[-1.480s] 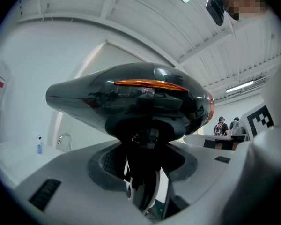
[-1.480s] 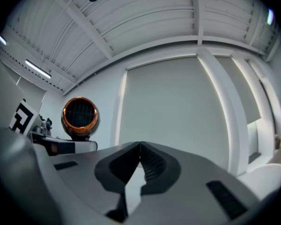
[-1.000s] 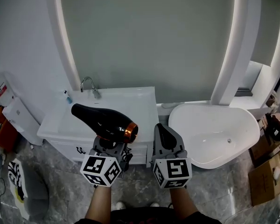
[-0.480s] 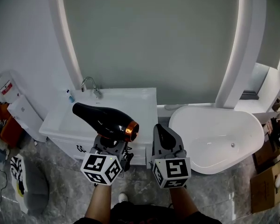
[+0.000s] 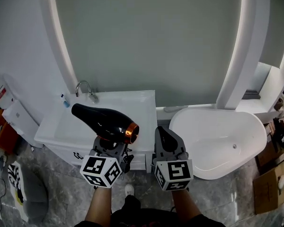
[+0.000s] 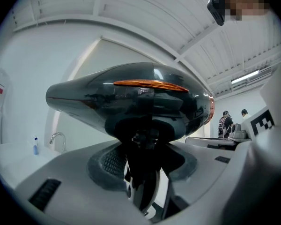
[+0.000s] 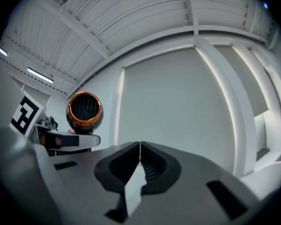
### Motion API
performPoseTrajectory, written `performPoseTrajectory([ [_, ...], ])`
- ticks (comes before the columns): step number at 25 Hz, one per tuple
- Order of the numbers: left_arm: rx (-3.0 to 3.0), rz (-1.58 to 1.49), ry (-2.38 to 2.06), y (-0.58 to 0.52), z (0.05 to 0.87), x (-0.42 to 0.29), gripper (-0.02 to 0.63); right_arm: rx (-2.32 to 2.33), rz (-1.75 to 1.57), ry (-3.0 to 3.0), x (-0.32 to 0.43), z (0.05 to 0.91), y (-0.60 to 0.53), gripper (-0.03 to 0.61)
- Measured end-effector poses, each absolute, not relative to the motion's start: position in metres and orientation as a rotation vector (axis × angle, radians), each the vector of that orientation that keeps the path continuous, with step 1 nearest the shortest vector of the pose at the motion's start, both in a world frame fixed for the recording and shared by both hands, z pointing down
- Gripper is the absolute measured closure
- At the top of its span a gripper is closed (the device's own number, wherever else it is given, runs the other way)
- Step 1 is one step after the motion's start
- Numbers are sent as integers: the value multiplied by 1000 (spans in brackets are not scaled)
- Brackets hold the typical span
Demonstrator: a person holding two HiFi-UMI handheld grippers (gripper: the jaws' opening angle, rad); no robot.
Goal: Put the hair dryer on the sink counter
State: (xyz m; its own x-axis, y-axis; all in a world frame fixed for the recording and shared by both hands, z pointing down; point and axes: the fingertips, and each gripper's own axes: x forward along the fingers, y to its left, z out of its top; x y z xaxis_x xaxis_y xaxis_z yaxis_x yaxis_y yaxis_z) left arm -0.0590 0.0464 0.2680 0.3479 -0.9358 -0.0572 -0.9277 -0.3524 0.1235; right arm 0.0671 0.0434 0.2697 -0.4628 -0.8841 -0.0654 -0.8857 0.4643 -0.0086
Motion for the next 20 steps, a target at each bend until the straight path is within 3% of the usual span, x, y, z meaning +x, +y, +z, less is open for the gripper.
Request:
performPoseTrajectory([
  [20, 2531, -219, -1588, -87, 287, -96, 423, -1727, 50, 2615, 31, 283, -82, 557],
])
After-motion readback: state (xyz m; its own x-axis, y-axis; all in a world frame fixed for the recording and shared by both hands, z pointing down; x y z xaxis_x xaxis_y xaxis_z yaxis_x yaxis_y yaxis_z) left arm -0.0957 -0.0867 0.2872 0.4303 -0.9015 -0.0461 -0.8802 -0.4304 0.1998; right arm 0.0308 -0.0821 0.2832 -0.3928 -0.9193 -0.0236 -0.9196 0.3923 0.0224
